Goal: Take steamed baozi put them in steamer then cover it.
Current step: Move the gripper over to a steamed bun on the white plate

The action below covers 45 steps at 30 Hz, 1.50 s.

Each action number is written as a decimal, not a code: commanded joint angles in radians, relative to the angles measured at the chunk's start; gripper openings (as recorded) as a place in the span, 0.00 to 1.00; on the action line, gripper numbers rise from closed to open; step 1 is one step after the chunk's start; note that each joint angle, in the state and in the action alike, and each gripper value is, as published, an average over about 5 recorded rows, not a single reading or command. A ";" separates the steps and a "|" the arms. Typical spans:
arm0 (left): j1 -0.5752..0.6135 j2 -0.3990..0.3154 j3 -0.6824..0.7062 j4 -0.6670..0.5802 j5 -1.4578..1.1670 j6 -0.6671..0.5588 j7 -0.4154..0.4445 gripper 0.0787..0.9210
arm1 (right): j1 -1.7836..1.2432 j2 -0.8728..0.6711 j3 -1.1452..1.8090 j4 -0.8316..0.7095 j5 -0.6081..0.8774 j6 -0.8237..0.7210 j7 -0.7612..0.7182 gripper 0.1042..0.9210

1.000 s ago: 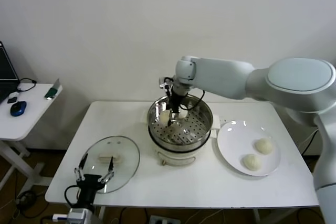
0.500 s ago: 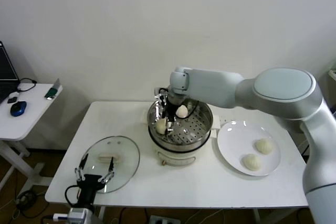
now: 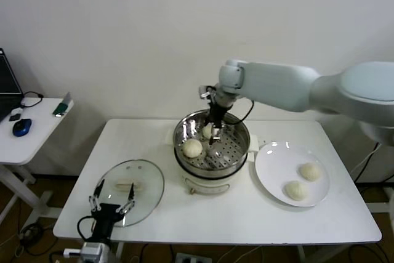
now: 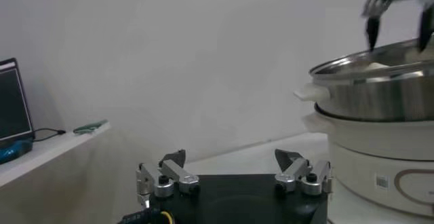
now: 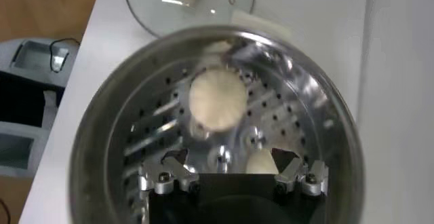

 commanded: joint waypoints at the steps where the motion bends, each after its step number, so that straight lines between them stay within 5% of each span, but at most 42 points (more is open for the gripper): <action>1: -0.007 0.006 0.004 0.006 0.000 0.007 0.001 0.88 | 0.154 -0.351 -0.056 0.217 -0.147 0.016 -0.057 0.88; 16: 0.000 -0.003 -0.001 0.005 0.014 0.016 -0.002 0.88 | -0.201 -0.711 0.105 0.344 -0.564 0.045 -0.034 0.88; 28: 0.026 -0.025 -0.013 0.004 0.044 0.020 -0.008 0.88 | -0.534 -0.678 0.381 0.198 -0.697 0.073 -0.044 0.88; 45: 0.029 -0.035 -0.012 0.008 0.064 0.021 -0.013 0.88 | -0.595 -0.567 0.432 0.119 -0.701 0.081 -0.046 0.88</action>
